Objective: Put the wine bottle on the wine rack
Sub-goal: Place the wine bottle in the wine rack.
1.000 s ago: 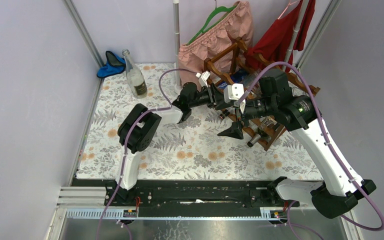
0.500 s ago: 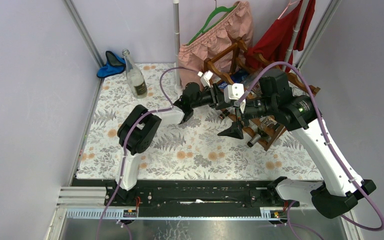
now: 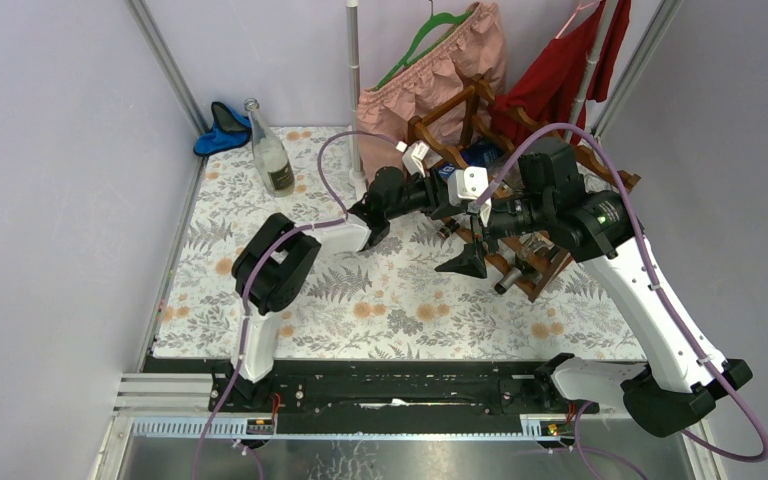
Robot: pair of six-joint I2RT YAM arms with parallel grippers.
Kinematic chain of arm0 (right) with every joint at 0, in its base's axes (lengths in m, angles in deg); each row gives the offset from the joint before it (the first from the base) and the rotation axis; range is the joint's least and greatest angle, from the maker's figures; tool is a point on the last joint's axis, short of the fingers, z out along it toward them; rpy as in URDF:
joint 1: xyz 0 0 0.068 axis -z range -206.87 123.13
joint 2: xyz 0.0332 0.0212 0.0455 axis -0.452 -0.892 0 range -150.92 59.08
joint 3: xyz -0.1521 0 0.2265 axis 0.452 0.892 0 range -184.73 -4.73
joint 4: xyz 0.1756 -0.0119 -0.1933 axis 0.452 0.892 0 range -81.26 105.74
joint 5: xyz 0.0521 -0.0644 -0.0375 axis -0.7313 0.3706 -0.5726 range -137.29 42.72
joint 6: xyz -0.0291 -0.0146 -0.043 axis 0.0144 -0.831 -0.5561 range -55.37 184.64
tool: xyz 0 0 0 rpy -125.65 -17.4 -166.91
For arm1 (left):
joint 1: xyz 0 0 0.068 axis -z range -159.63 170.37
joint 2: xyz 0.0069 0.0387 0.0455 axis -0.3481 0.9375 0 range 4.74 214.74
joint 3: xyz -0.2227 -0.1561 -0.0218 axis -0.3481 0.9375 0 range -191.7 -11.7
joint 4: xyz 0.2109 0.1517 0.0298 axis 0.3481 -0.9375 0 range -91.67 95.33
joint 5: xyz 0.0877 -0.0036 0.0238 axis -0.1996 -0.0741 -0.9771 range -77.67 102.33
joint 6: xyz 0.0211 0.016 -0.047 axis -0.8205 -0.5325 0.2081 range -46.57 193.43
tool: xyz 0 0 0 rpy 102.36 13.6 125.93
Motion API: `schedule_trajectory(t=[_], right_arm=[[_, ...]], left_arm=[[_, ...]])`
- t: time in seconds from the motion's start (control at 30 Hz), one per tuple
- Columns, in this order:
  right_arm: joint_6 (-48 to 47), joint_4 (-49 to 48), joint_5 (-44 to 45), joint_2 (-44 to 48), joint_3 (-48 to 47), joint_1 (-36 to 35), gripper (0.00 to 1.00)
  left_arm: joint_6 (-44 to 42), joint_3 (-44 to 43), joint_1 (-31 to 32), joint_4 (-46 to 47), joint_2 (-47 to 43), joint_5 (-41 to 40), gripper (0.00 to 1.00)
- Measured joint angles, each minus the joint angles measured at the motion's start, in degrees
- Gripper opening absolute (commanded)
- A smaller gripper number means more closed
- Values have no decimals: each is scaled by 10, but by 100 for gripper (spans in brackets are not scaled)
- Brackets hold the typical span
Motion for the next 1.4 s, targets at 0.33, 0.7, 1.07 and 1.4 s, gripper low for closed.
schedule_trajectory(t=[0.33,0.7,1.07,1.4], right_arm=[[0,0,0,0,0,2,100],[0,1,0,0,0,4,100],[0,1,0,0,0,4,100],[0,0,0,0,0,5,100]], left_arm=[[-55,0,11,-25,-9,-47,0],[-11,39,14,40,-9,-85,0],[58,69,15,95,-12,-105,0],[88,69,19,118,-14,-119,0]])
